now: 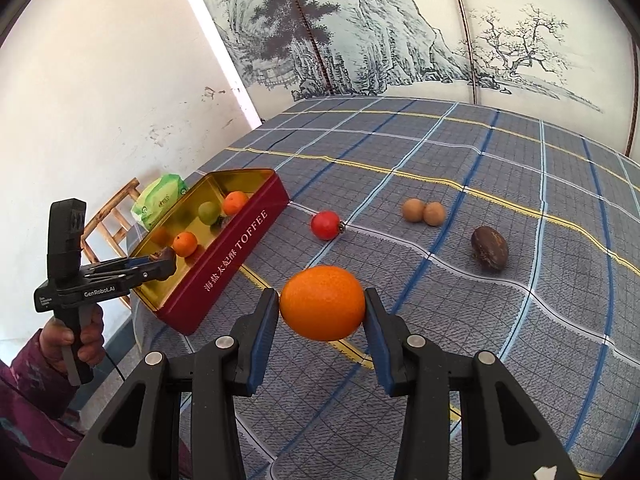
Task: Organize fruits
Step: 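Lower the dark brown fruit into the tin and open the left gripper, then carry the orange over the tin and open the right gripper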
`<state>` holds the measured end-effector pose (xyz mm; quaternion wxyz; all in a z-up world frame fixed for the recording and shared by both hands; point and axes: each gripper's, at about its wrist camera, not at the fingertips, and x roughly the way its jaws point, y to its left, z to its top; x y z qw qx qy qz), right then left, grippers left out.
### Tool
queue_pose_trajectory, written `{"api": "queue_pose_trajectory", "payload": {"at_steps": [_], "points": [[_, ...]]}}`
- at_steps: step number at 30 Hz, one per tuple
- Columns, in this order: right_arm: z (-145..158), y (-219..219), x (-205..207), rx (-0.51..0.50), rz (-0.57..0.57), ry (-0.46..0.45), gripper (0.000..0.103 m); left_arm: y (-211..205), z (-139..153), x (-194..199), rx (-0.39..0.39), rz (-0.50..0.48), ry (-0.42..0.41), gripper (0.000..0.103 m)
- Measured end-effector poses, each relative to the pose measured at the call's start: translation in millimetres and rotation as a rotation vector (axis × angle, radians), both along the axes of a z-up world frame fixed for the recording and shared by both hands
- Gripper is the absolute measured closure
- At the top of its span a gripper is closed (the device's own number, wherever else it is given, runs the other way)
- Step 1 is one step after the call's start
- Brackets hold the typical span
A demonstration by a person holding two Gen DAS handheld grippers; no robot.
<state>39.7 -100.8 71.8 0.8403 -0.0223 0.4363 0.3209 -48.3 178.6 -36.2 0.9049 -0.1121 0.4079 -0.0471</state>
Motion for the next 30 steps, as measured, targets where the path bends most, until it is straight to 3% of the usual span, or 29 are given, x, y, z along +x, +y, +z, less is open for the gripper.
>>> {"api": "queue_pose_trajectory", "payload": {"at_steps": [11, 15, 19, 30], "points": [[1.3, 4.1, -1.8, -0.01, 0.013, -0.005, 0.063, -10.5, 1.9, -0.2, 0.046, -0.015, -0.023, 0.059], [2.4, 8.2, -2.1, -0.007, 0.022, -0.006, 0.063, 4.8, 9.8, -10.5, -0.003, 0.029, -0.05, 0.046], [6.1, 14.0, -1.6, -0.005, 0.032, -0.012, 0.063, 23.7, 16.6, -27.8, -0.039, 0.093, -0.083, 0.045], [19.8, 65.2, 0.4, 0.021, 0.163, -0.03, 0.063, 61.5, 23.0, -72.2, 0.054, 0.262, -0.138, 0.045]]}}
